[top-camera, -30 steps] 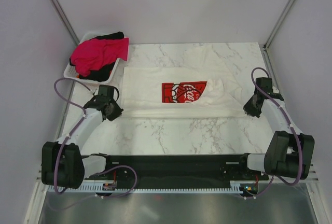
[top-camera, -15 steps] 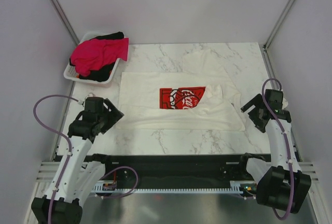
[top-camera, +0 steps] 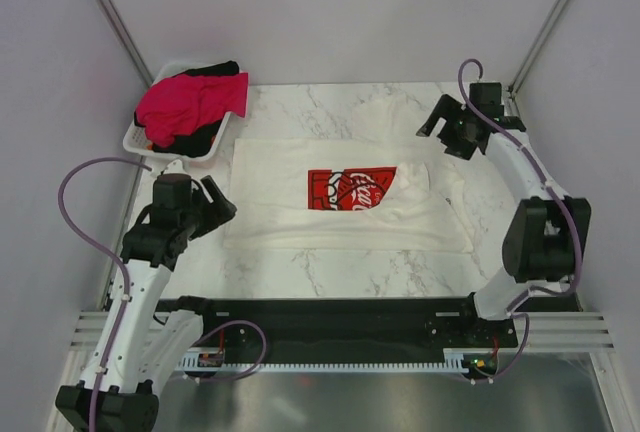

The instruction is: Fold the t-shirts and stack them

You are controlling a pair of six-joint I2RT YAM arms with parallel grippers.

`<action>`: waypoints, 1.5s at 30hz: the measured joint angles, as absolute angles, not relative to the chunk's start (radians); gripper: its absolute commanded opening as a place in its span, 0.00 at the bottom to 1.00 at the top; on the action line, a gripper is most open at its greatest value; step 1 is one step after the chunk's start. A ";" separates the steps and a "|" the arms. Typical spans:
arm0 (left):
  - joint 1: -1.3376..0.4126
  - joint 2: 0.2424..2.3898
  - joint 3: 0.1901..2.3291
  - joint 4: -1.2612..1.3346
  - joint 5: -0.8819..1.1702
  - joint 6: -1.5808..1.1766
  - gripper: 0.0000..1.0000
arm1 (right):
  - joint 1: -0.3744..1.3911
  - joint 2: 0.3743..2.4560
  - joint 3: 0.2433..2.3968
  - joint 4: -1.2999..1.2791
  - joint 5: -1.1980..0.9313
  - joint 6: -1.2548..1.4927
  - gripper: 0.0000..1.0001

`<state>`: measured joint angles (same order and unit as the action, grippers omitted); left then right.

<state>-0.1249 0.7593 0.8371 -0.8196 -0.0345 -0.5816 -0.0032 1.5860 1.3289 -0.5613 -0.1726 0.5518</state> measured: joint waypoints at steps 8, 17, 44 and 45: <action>-0.125 0.701 0.816 -0.813 -0.059 -0.570 0.71 | 0.001 2.117 1.775 -0.379 -0.241 0.532 0.97; -0.125 0.668 0.816 -0.814 -0.099 -0.570 0.68 | 0.031 2.615 2.386 -0.254 -0.238 0.514 0.96; -0.125 0.685 0.816 -0.820 -0.133 -0.570 0.65 | 0.102 2.526 2.167 -0.155 -0.113 0.361 0.00; -0.125 0.685 0.816 -0.821 -0.133 -0.570 0.65 | 0.098 2.477 2.131 -0.159 -0.104 0.356 0.00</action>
<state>-0.1246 0.6846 0.8162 -0.8211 -0.1326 -0.5705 0.0978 2.4771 2.1311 -0.1593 -0.1036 0.3565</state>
